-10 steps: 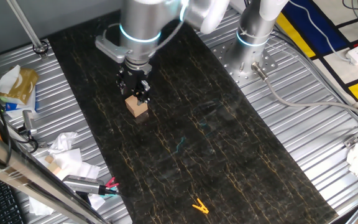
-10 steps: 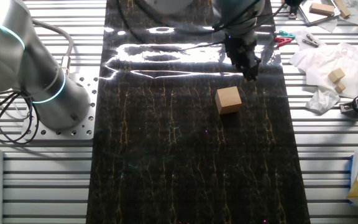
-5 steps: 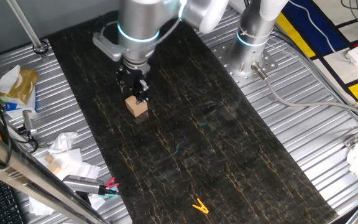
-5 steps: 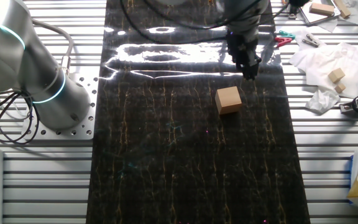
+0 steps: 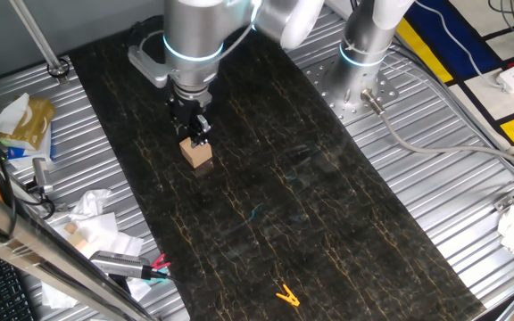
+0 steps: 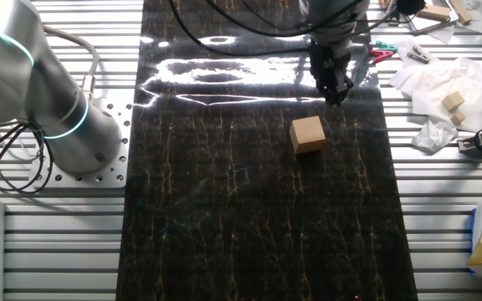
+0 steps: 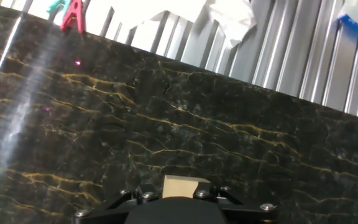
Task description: Approach and touch the side of the small block
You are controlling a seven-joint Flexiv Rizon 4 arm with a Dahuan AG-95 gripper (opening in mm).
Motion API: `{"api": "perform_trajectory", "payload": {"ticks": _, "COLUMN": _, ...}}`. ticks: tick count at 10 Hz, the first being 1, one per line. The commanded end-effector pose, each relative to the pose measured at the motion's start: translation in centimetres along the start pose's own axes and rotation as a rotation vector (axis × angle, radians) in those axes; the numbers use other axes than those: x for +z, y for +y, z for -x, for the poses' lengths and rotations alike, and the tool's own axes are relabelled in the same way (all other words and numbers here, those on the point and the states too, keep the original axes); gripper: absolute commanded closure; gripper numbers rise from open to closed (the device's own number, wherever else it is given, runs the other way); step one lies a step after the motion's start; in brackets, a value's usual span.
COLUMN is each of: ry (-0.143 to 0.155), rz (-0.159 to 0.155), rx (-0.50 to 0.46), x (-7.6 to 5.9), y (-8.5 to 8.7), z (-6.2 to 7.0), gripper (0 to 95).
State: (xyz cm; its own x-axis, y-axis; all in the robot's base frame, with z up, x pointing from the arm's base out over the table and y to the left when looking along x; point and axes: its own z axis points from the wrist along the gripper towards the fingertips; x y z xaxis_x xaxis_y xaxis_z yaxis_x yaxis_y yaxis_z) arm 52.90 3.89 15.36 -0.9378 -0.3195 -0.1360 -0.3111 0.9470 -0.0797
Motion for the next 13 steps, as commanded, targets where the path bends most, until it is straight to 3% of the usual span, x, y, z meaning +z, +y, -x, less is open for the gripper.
{"api": "perform_trajectory", "payload": {"ticks": 1, "ry": 0.024, "rz": 0.012, "rx": 0.039, "x": 0.05, "y": 0.01, "z": -0.09, "gripper": 57.0}}
{"api": "perform_trajectory", "payload": {"ticks": 5, "ry": 0.070, "rz": 0.045, "rx": 0.112, "x": 0.05, "y": 0.02, "z": -0.09, "gripper": 57.0}}
{"api": "perform_trajectory", "payload": {"ticks": 10, "ry": 0.080, "rz": 0.055, "rx": 0.125, "x": 0.05, "y": 0.01, "z": -0.10, "gripper": 57.0}}
{"api": "perform_trajectory", "payload": {"ticks": 13, "ry": 0.103, "rz": 0.080, "rx": 0.172, "x": 0.06, "y": 0.01, "z": -0.10, "gripper": 57.0}}
